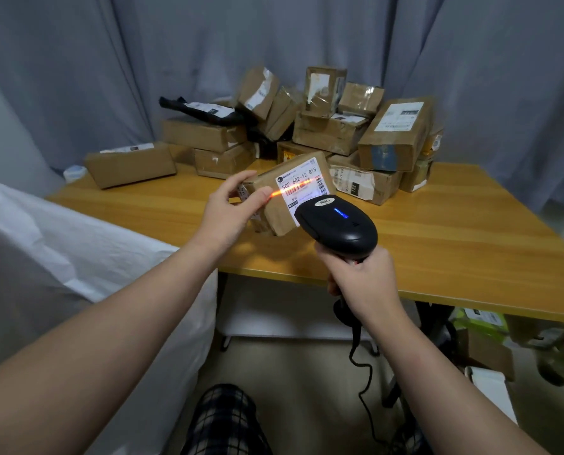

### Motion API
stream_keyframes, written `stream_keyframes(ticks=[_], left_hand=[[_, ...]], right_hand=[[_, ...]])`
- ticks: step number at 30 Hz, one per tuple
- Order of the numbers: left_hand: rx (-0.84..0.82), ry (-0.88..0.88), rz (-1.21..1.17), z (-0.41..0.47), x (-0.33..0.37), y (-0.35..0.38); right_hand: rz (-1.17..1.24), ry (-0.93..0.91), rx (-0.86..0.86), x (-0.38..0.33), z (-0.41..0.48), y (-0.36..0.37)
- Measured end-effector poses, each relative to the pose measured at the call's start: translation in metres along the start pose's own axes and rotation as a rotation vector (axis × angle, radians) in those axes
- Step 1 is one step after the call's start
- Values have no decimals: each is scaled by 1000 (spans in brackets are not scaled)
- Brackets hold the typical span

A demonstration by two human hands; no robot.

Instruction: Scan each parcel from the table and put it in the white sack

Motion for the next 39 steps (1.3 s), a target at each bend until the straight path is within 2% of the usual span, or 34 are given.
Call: stream_keyframes(ticks=[4, 7, 11, 13, 16, 22, 25, 28, 31, 35, 39], left_hand=[[106, 58, -9, -29, 17, -57], [226, 72, 102, -67, 20, -124], [570, -63, 432, -140, -1, -221], [644, -214, 587, -173, -22, -246], [611, -448, 791, -201, -55, -258], [391, -680, 1230, -180, -97, -274], [268, -803, 1299, -166, -125, -282], [222, -850, 1322, -158, -146, -282], [236, -776, 1234, -144, -141, -271], [294, -454, 1103, -121, -91, -230], [171, -242, 1054, -89, -53, -169]], right_hand=[[82, -55, -108, -26, 20, 55], [134, -26, -285, -35, 30, 112], [5, 7, -517, -28, 35, 187], [-53, 21, -581, -23, 33, 218], [-82, 18, -615, -16, 29, 254], [-169, 124, -675, 8, 24, 281], [-199, 149, -647, 17, 24, 284], [-229, 141, -582, 21, 29, 280], [-171, 173, -540, 25, 36, 271], [-63, 192, -453, 24, 48, 244], [-23, 170, -338, 17, 64, 192]])
Point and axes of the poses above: each hand's wrist, its own z-axis towards the middle knuckle, its own y-axis out of the palm, x = y × z, the point moved 5 cm from there along z, towards the middle knuckle, and after that the axes turned 13 degrees about -x, right-handed, at the moved point
